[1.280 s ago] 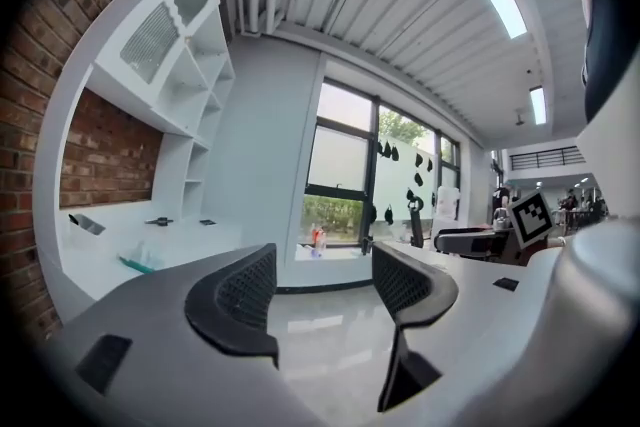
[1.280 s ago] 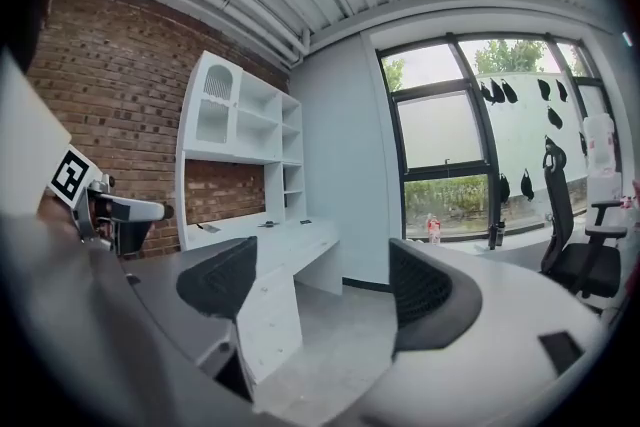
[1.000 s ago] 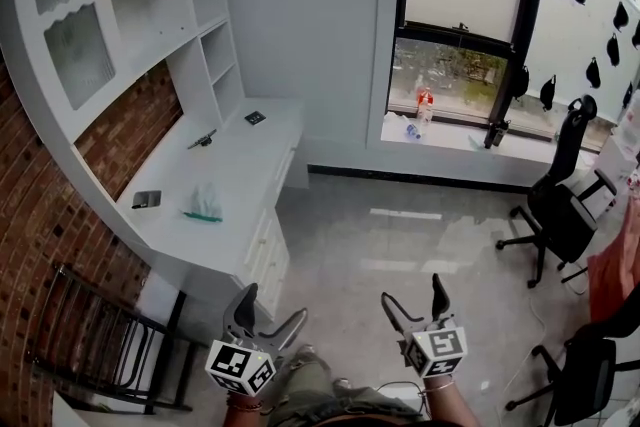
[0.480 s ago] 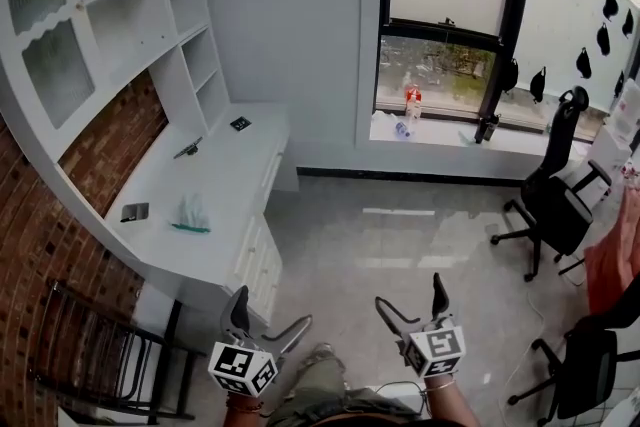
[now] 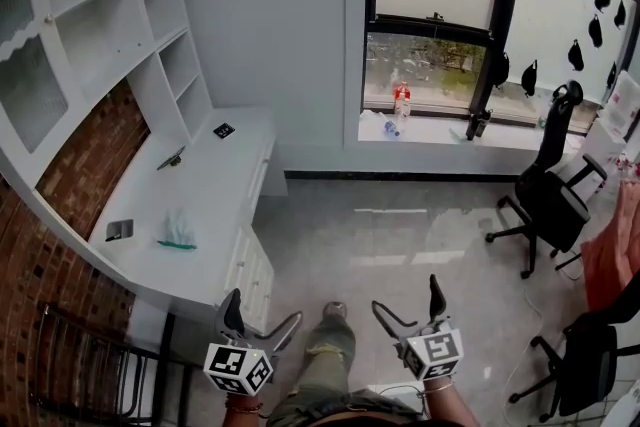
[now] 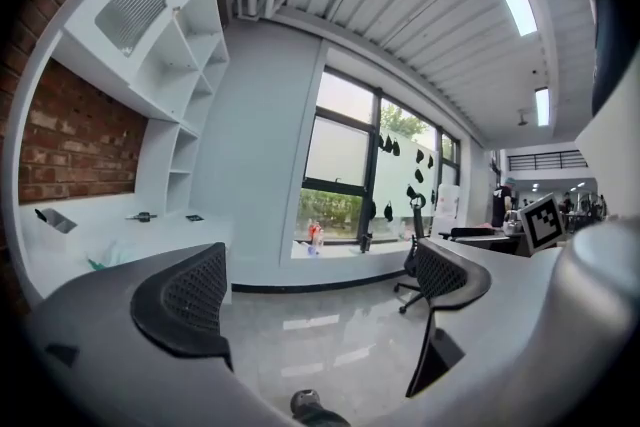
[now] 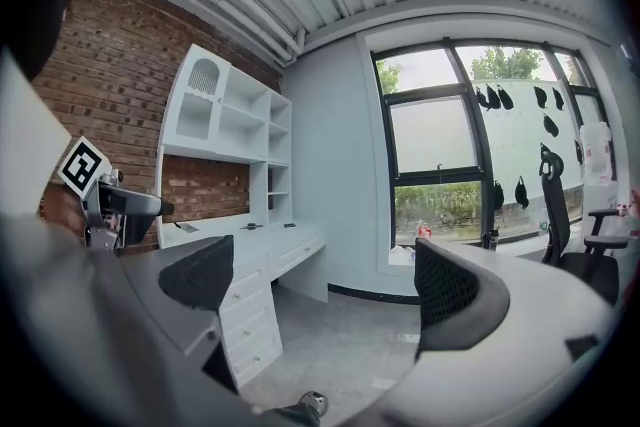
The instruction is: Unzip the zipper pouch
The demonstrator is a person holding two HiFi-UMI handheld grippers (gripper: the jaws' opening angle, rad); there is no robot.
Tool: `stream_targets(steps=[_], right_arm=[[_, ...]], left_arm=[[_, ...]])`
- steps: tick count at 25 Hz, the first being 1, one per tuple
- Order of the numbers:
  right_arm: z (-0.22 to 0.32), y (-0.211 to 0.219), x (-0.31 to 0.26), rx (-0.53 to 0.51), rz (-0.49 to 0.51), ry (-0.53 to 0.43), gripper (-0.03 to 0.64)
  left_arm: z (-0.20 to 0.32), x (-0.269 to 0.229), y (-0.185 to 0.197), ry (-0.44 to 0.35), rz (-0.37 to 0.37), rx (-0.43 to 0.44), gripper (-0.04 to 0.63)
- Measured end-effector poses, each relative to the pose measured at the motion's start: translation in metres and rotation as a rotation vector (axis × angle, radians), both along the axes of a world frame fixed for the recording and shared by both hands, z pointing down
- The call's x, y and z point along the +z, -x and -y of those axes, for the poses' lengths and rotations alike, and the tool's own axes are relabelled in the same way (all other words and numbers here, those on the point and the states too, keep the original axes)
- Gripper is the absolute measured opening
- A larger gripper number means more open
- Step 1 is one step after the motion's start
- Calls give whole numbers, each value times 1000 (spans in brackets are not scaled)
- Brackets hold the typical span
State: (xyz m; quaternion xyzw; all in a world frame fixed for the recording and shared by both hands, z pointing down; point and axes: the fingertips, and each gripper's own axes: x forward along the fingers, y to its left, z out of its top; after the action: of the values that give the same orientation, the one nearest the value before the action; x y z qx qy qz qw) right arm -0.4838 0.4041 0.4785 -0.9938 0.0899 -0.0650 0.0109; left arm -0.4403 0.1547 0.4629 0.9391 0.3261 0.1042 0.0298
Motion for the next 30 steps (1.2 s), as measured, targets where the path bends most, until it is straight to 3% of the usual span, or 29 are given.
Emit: stream_targets(steps=[6, 11, 16, 22, 28, 30], right_arm=[[-7, -57, 4, -10, 1, -24, 538], [-10, -124, 11, -41, 17, -13, 538], [-2, -200, 7, -97, 22, -12, 535], [21, -303, 9, -212, 43, -8, 532], [64, -393, 1, -315, 30, 5, 532], [80, -415, -4, -356, 17, 14, 532]], left_arm=[[-2, 4, -67, 14, -12, -43, 563], [-15, 8, -129, -23, -33, -42, 561], [-12, 24, -196, -25, 23, -80, 561], [-1, 16, -289, -3, 22, -142, 561], [21, 16, -358, -84, 5, -182, 561], [28, 13, -374, -52, 11, -206, 561]])
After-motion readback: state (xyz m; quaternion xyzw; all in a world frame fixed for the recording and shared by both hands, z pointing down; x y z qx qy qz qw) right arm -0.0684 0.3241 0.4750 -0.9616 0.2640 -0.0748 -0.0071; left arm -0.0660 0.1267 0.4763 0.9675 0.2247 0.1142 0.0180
